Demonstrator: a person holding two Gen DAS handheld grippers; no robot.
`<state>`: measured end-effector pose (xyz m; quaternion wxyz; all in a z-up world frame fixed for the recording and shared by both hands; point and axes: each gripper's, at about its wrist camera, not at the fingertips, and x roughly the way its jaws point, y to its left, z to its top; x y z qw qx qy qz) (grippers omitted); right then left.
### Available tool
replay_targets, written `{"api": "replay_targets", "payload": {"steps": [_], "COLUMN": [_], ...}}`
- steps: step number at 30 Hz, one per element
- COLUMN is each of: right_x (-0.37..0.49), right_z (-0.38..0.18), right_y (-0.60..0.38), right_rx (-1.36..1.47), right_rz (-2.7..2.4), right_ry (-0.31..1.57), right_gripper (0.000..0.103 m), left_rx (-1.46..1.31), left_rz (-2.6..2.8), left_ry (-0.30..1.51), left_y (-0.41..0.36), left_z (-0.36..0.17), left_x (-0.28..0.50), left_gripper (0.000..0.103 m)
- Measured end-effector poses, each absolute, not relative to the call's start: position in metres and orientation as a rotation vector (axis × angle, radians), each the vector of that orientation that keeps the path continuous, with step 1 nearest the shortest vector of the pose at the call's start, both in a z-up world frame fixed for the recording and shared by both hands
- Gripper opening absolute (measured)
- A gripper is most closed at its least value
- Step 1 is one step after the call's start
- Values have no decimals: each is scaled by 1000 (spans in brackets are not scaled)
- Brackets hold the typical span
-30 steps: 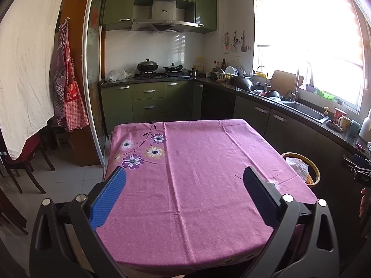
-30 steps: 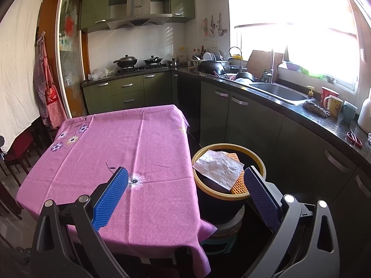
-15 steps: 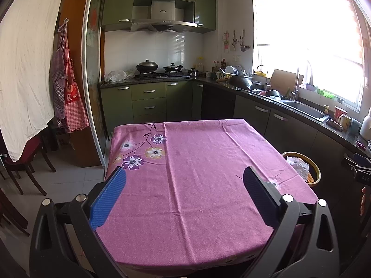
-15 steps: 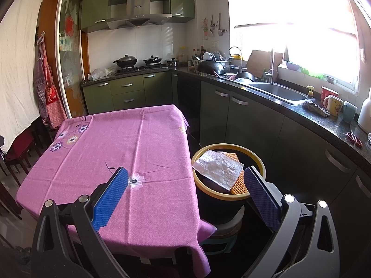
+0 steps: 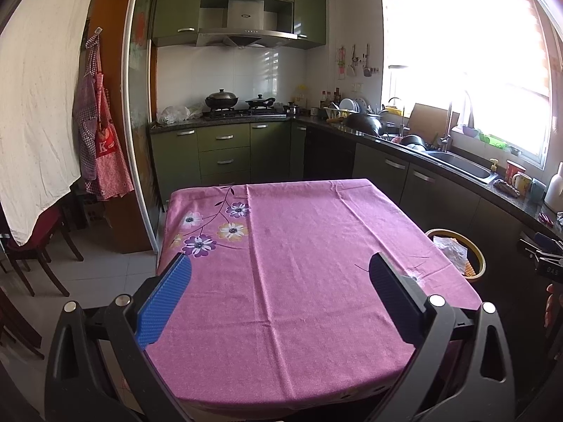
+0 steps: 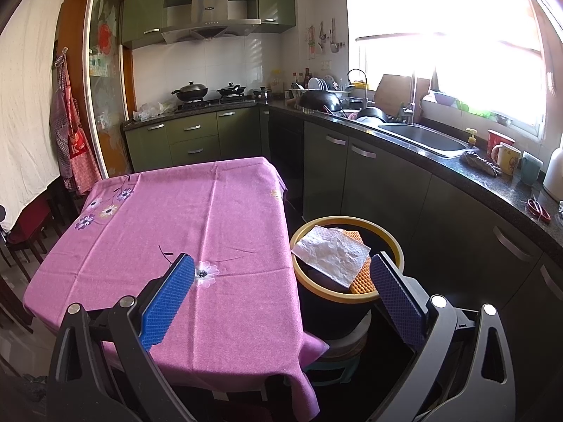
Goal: Collect trash
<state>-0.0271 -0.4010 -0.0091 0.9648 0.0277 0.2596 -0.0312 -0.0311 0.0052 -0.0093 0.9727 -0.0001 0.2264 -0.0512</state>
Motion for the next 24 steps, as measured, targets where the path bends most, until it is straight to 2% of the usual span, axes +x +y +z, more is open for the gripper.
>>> {"api": "replay_targets", "payload": {"steps": [17, 24], "right_x": [-19, 23], "right_z": [-16, -20], "right_y": [-402, -394], "right_rx": [57, 35], "right_rz": [-60, 0], "right_ry": [542, 567], "right_gripper": [98, 98], "left_rx": [-1, -7], "left_rz": [-160, -121], "left_ry": [501, 581], "left_y": [0, 9], "left_z": [-15, -34], "left_x": [-9, 47], "left_gripper": [96, 96]}}
